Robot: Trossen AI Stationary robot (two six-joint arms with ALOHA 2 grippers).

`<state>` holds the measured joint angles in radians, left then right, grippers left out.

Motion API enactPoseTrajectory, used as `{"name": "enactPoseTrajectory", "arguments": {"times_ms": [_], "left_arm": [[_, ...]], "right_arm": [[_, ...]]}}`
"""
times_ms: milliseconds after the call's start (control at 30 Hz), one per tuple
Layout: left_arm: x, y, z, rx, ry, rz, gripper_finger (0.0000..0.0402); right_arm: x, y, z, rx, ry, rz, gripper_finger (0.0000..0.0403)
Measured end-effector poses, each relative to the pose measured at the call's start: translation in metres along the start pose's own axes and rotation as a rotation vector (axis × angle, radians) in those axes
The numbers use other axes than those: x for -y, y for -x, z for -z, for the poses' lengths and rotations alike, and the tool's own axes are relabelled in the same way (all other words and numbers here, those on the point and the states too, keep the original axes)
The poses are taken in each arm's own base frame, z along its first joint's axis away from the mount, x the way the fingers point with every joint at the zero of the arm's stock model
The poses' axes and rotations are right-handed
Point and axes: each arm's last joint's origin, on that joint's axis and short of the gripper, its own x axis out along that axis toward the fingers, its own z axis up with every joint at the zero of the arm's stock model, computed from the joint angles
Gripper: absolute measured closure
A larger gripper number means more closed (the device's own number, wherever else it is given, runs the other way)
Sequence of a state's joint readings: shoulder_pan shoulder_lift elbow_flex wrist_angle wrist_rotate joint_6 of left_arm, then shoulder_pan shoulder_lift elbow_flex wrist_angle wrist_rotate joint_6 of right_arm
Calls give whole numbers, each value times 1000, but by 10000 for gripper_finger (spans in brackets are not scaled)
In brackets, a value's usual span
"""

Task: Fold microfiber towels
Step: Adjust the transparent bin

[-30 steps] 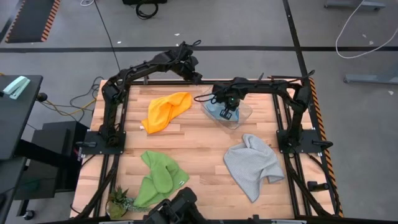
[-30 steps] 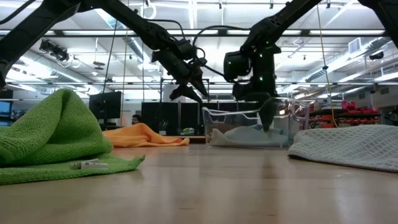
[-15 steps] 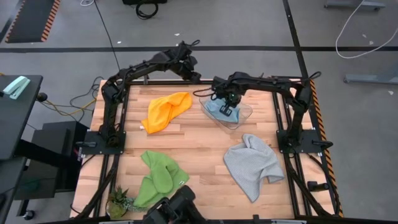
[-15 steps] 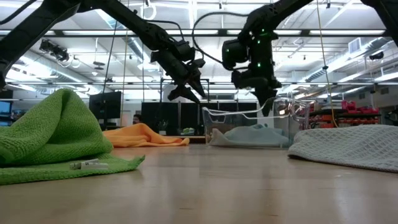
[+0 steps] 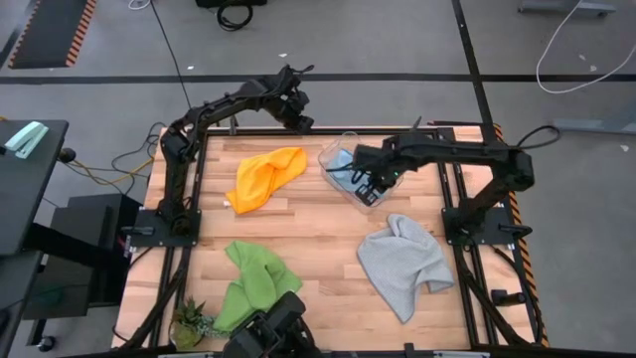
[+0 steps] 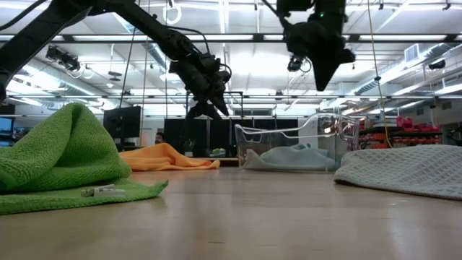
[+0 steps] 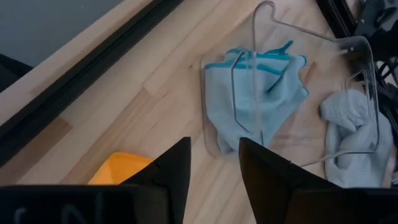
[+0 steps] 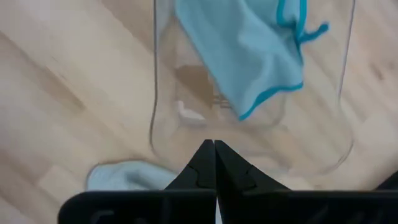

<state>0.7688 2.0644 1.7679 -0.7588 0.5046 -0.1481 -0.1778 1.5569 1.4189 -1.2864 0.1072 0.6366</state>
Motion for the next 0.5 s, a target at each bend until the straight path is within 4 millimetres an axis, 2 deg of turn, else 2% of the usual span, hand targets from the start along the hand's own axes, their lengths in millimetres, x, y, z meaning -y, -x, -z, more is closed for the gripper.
{"name": "enactPoseTrajectory", "arguments": {"times_ms": [133,333,500], "left_arm": [[5,-4,1,1,-16,-68,275],[9,-7,2,4,-51,-120,292],[7,-7,1,18,-60,-159,307]], "right_arm": [[-2,-8,25,-71,-52,20,403],[-3,-12,65,-72,-194,2,403],[2,-36,79,-39,-325,-77,403]]}}
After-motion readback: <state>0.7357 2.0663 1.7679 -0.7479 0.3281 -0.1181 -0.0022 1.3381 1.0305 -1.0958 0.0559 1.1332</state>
